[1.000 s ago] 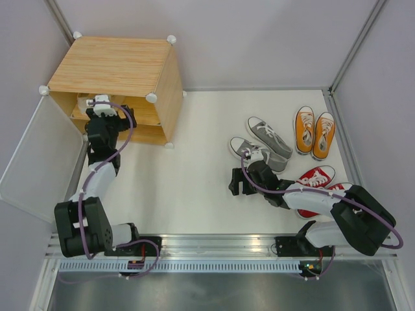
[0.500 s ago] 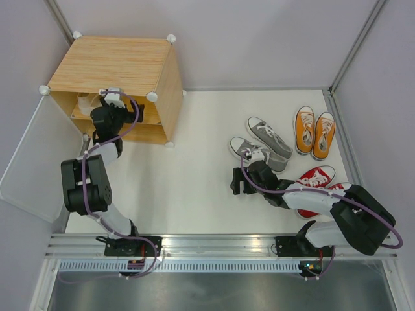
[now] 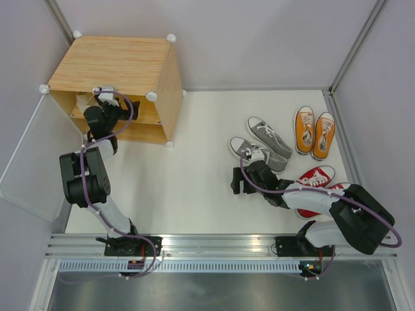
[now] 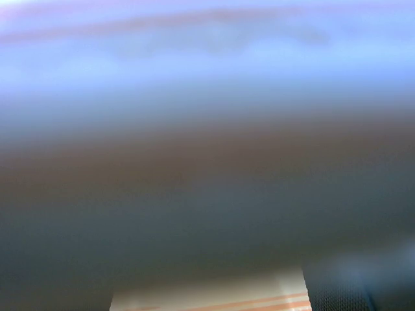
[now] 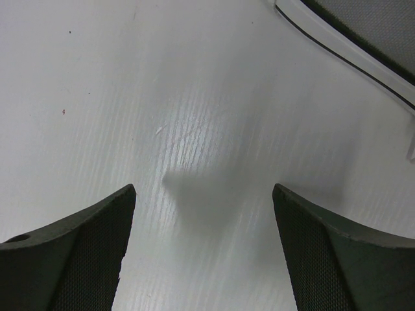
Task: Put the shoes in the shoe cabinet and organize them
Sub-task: Place the shoe in the shoe cabinet.
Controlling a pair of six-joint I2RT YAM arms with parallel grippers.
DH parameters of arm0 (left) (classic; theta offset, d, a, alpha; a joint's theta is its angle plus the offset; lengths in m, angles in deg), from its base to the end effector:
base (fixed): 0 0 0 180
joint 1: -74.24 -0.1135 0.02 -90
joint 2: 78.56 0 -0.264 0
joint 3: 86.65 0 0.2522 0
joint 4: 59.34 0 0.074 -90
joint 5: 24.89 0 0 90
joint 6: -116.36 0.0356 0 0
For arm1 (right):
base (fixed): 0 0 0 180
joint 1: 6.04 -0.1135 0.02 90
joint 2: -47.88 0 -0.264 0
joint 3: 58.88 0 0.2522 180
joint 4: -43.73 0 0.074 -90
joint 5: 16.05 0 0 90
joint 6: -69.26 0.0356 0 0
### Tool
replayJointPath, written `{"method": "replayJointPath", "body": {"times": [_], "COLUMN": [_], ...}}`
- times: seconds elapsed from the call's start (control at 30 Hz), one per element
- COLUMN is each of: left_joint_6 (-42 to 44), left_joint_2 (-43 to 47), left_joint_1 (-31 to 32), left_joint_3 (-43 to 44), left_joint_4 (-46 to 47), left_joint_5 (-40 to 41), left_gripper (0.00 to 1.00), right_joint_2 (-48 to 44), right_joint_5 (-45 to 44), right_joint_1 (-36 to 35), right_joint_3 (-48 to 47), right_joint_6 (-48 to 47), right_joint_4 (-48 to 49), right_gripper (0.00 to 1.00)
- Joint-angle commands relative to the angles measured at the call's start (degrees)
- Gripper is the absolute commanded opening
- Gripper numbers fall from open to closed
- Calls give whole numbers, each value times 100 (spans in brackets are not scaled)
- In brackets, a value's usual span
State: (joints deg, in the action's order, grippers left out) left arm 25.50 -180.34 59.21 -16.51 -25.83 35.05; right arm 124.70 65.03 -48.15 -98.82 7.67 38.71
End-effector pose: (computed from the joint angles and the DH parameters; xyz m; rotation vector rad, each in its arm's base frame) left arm 0.3845 0.0848 0.2431 0.2034 1.5327 -0.2071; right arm 0.1838 0.1587 0.1463 -0.1976 2.3258 0.4524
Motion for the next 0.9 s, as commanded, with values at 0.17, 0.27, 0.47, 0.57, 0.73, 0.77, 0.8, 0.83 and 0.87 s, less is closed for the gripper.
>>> {"method": "replayJointPath", "body": {"times": [0.17,0.27,0.47,0.57,0.73,0.77,0.8,0.83,0.87], "left_joint_6": [-54,-89,-98,-221,-554,-607,-660,-687,-644], "left_joint_2": [-439,-527,-712,-747,-545,-484,-370,-300,-212], "left_joint_1": [-360,-439,-492,-510,-466,-449,-422,-326,-256], "left_joint_3": [400,505,672,708,365,339,321,286,268], "left_joint_4": [-568,-587,-675,-649,-227,-253,-270,-297,-471], "left_joint_5": [-25,-157,-289,-307,-237,-219,-219,-219,-63], "left_gripper": [99,100,100,100,100,100,100,100,100], "right_joint_2": [88,79,79,79,44,27,9,9,-9], "right_joint_5": [-65,-56,-56,-74,-47,-48,-30,-30,-30], "right_joint_1": [10,10,10,18,10,10,10,10,10], "right_joint_3": [-55,-55,-63,-46,-63,-63,-55,-46,-46], "right_joint_6": [-54,-63,-63,-72,-72,-63,-63,-63,-54], "right_joint_4": [-170,-170,-170,-161,-188,-179,-179,-179,-188], "right_gripper": [90,90,90,90,90,90,90,90,90]}}
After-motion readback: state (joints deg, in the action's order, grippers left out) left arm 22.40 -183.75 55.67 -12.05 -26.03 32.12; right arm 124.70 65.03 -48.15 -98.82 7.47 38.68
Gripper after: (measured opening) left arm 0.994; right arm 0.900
